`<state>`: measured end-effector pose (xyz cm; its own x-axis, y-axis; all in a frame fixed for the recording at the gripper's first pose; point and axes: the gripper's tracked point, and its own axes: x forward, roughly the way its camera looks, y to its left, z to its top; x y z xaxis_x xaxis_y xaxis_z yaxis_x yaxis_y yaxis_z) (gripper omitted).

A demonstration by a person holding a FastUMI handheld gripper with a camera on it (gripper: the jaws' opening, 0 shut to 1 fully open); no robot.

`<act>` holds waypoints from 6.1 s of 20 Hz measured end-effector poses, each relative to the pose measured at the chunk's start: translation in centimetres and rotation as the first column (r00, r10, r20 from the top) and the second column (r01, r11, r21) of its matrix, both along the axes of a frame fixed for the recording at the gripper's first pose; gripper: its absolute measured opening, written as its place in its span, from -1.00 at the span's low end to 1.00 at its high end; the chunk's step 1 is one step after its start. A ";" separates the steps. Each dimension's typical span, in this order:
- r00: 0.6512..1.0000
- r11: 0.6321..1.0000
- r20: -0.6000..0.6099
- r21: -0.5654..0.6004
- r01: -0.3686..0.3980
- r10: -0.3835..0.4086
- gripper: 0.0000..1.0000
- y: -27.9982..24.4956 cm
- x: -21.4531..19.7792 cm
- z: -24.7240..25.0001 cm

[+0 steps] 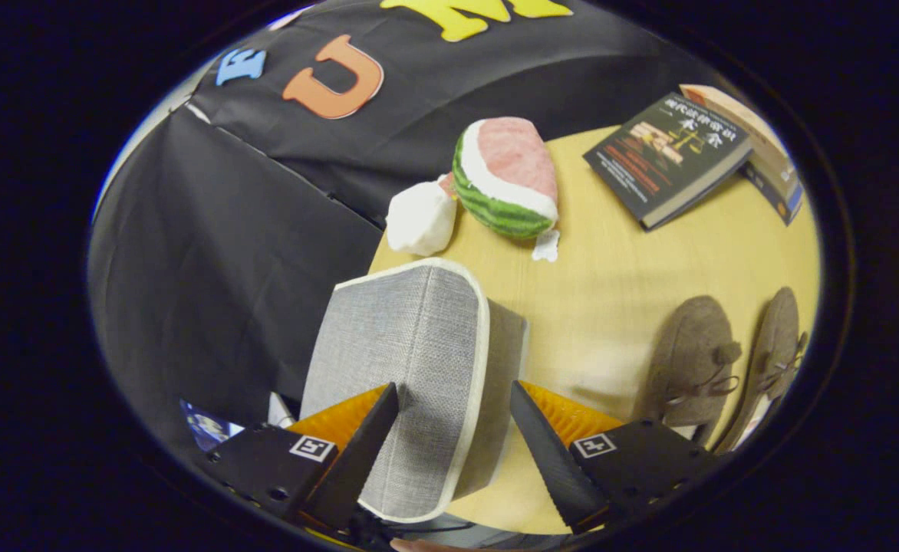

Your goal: Open the storage box then place both shoes into the box .Put the left shoe in first, then the right shoe, with the right side of both shoes facing outward in a uniform manner.

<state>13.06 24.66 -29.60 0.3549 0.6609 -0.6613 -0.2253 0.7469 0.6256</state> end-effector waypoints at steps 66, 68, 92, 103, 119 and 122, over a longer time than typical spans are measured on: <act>0.983 0.947 0.000 0.268 -0.179 0.185 -0.96 19.8 -7.7 21.7; 0.982 0.933 -0.001 0.312 -0.180 0.189 -0.72 21.2 -8.3 22.4; 0.996 0.944 -0.079 -0.324 -0.054 0.030 0.48 -6.3 -5.5 6.4; 0.989 0.806 -0.144 -0.588 -0.072 -0.016 0.49 -20.4 -3.5 -6.5; 0.981 0.822 -0.165 -0.570 -0.015 -0.097 -0.94 -20.3 -1.9 -11.3; 0.974 0.837 -0.187 -0.547 0.004 -0.127 -0.95 -20.6 -2.6 -11.2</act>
<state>10.48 4.10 -40.82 0.1990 0.1568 -0.9674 -0.0749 0.9867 0.1445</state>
